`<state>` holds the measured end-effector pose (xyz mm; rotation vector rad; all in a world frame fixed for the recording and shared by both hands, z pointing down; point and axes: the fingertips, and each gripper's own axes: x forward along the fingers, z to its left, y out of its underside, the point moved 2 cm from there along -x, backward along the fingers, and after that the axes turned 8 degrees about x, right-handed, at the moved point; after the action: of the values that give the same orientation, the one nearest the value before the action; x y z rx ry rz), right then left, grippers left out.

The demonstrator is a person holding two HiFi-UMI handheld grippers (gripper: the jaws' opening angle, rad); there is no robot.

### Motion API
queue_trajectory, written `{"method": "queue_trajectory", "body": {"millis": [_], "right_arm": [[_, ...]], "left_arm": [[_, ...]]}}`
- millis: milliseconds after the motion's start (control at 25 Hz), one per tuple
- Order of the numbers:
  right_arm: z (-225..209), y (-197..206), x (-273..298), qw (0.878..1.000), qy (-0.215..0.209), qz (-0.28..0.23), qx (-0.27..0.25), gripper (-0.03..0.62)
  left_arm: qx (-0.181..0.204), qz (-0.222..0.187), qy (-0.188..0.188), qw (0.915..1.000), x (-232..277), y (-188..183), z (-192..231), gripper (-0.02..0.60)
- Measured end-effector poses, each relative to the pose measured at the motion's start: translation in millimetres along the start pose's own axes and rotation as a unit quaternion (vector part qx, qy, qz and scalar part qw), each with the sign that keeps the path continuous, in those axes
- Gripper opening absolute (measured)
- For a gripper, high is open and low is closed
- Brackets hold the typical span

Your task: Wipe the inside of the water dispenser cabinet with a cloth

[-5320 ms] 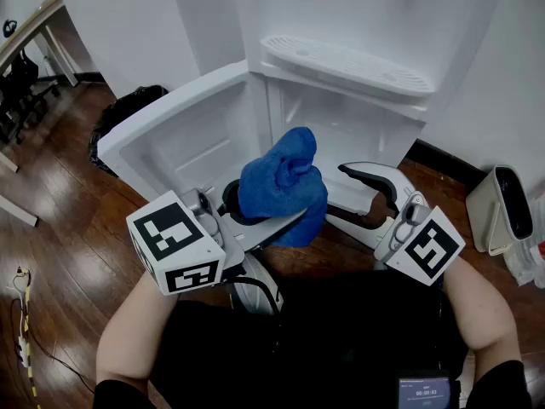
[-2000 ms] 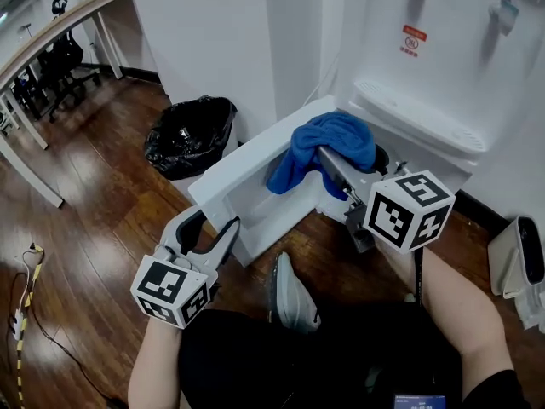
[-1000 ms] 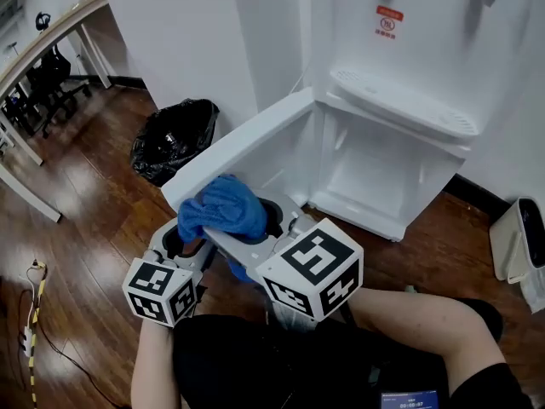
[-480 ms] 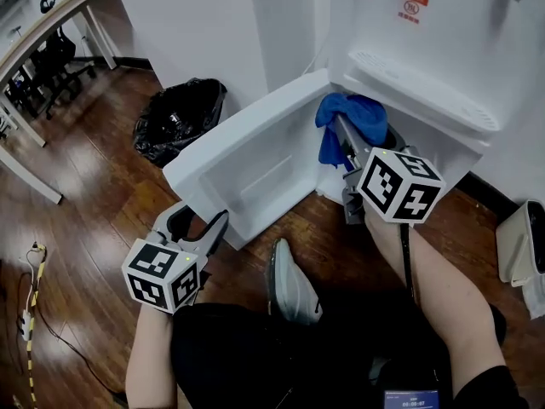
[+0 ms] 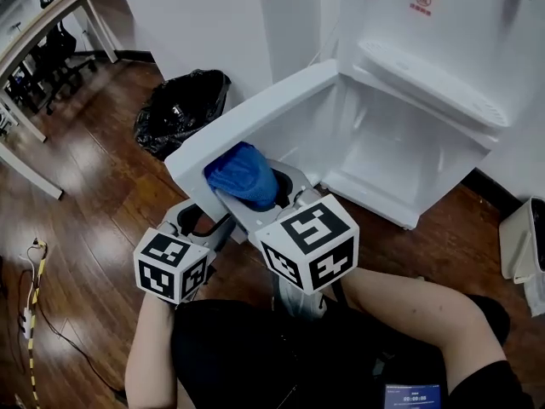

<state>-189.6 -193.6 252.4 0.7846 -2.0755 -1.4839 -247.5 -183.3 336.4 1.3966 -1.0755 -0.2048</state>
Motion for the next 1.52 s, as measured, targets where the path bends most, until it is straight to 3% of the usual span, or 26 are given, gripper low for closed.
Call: {"method": "queue_trajectory", "body": {"millis": [120,320,400,520,680,880,1000,1120,1320,1440,1520], "right_arm": [[-29.2,5.6,-3.5,1.000,0.022,0.008,0.009,0.235],[-128.4,-5.5,-30.8,0.989,0.144,0.001,0.020,0.235],[-151.7,-10.3,-40.4,0.986,0.165,-0.004,0.027,0.235],[-149.6,-4.4,-37.6,0.987,0.161,0.002,0.027,0.235],[-115.1,26.5,-14.1,0.991,0.124,0.033,0.049,0.236],[-48.7,78.3,13.5,0.993,0.047,0.101,0.046,0.236],[-35.2,89.9,22.0,0.993,0.022,0.113,0.040,0.236],[-69.0,83.4,14.5,0.993,0.052,0.098,0.045,0.236],[-164.7,61.5,-24.3,0.980,0.167,0.062,0.089,0.236],[-186.9,64.4,-36.3,0.972,0.184,0.057,0.136,0.236],[-182.5,80.3,-28.5,0.971,0.188,0.077,0.127,0.236]], "left_arm": [[-0.002,0.000,-0.002,1.0000,-0.6,0.1,1.0,0.222],[-0.003,0.001,-0.005,1.0000,-1.6,-0.1,1.6,0.222],[-0.003,0.002,-0.004,1.0000,-0.3,0.1,1.4,0.221],[-0.002,0.007,0.002,1.0000,2.0,0.5,-0.1,0.221],[-0.007,0.005,-0.005,1.0000,0.6,0.6,2.4,0.219],[-0.031,-0.041,-0.034,0.9981,-11.6,-11.0,16.1,0.199],[-0.032,-0.052,-0.048,0.9970,-15.6,-13.6,20.2,0.192],[-0.033,-0.052,-0.048,0.9969,-14.9,-14.2,20.4,0.192],[-0.032,-0.049,-0.048,0.9971,-16.0,-14.2,21.0,0.192],[-0.038,-0.048,-0.048,0.9970,-14.9,-15.3,21.8,0.192],[-0.046,-0.049,-0.048,0.9966,-14.4,-15.5,22.3,0.192]]}}
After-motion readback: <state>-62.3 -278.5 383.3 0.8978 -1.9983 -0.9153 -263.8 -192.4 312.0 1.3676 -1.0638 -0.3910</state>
